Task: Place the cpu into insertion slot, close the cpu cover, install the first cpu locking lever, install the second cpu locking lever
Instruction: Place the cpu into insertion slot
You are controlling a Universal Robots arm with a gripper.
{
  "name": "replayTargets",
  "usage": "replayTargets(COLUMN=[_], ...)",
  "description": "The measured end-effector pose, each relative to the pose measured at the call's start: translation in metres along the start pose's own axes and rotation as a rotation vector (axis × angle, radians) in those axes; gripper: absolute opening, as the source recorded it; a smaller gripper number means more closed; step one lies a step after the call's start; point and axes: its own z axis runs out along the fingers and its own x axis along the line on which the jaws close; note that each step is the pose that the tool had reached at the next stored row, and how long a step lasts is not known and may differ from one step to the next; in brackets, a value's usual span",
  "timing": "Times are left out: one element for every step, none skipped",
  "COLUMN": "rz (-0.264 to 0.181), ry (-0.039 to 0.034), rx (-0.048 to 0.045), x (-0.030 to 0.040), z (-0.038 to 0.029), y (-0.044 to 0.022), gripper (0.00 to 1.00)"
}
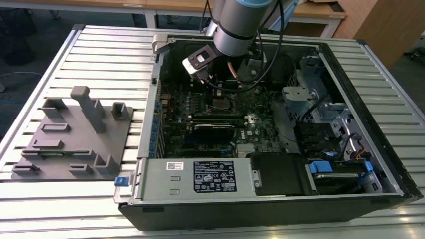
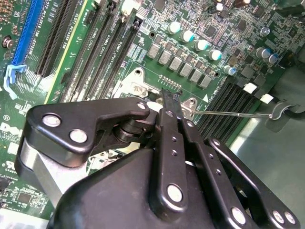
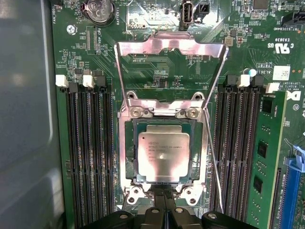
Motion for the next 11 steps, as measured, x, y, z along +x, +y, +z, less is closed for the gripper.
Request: replayTargets(rz=[0.0,0.0,0.0,0.0,0.0,0.0,0.0,0.0,0.0,0.0,0.0], ry=[0.0,0.0,0.0,0.0,0.0,0.0,0.0,0.0,0.0,-0.0001,-0.0001], rx=[0.0006,0.0011,0.0016,0.0021,0.0026,0.0031,0.0037,0.0041,0.0046,0.0052,0.0057], x=[0.0,0.0,0.0,0.0,0.0,0.0,0.0,0.0,0.0,0.0,0.0], z=[0.0,0.0,0.0,0.0,0.0,0.0,0.0,0.0,0.0,0.0,0.0], y=[0.0,0.0,0.0,0.0,0.0,0.0,0.0,0.0,0.0,0.0,0.0], gripper=[0.1,0.1,0.1,0.1,0.1,0.1,0.1,0.1,0.1,0.1,0.1])
